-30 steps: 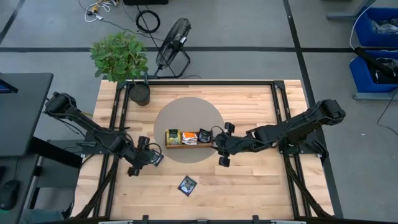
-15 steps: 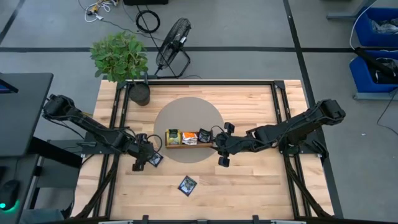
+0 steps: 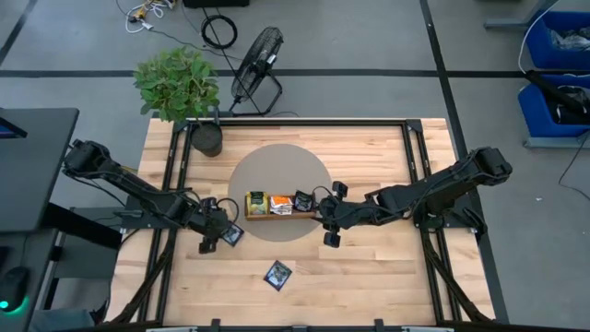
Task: Pick & Place Tea
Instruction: Put the top violet tea bag into the wooden organizer
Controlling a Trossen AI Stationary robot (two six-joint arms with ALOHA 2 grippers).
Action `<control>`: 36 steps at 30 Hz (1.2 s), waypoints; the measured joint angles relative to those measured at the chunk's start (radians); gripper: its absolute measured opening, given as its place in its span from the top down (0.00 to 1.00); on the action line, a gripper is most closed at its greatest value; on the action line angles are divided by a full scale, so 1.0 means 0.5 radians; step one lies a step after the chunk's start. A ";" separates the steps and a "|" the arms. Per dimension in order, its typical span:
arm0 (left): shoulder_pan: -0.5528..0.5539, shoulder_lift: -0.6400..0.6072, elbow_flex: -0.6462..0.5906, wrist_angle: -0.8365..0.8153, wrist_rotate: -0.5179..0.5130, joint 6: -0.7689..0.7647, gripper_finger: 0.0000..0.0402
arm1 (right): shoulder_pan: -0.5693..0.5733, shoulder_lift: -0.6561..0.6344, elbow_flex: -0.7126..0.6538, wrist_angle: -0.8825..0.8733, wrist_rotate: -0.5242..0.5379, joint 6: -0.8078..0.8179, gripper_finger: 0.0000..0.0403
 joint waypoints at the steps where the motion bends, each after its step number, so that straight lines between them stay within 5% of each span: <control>1: 0.001 0.000 -0.001 0.001 -0.002 -0.002 0.42 | 0.000 0.000 0.000 0.001 0.000 0.000 0.67; 27: -0.007 0.182 0.002 0.115 -0.072 0.004 0.97 | 0.000 0.000 0.000 0.008 0.001 0.000 0.67; 36: -0.054 0.183 0.051 0.088 -0.077 0.002 0.99 | 0.000 0.000 0.000 0.008 0.001 0.000 0.67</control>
